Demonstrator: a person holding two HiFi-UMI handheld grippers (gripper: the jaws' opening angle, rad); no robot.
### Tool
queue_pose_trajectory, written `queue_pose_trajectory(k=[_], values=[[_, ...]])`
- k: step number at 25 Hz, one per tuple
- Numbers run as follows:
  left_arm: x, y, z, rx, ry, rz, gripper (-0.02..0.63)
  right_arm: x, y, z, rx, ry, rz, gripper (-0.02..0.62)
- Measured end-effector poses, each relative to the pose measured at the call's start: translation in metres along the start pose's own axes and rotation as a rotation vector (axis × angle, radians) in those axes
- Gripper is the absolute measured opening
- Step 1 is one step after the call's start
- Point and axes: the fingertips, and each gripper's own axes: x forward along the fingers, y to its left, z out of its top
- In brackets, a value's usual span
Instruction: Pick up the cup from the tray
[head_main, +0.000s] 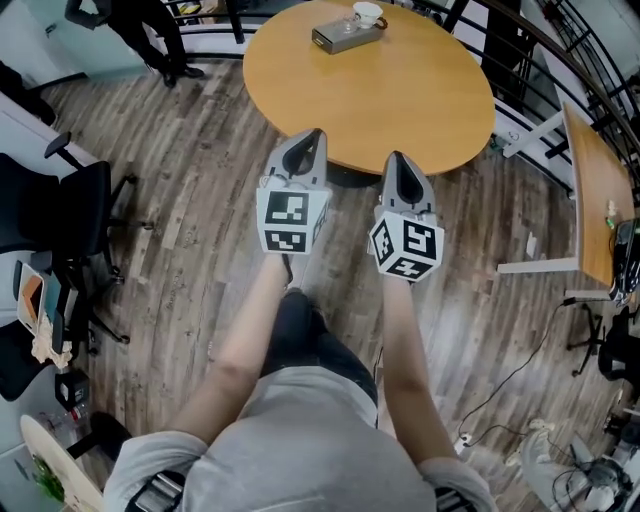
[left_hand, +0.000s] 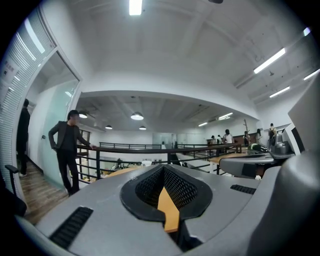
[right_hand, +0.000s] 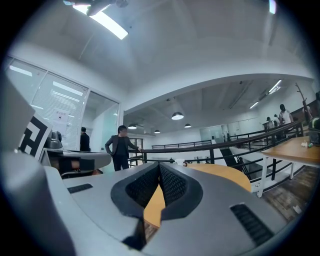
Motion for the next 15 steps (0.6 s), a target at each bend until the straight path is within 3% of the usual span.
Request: queue_pose_trajectory(k=[15], values=[[0.098,0.044,-0.014,-0.012,0.021,-0.015,0.006,0.103,-0.022,-0.013,0.011,0.021,-0.013,0.006]])
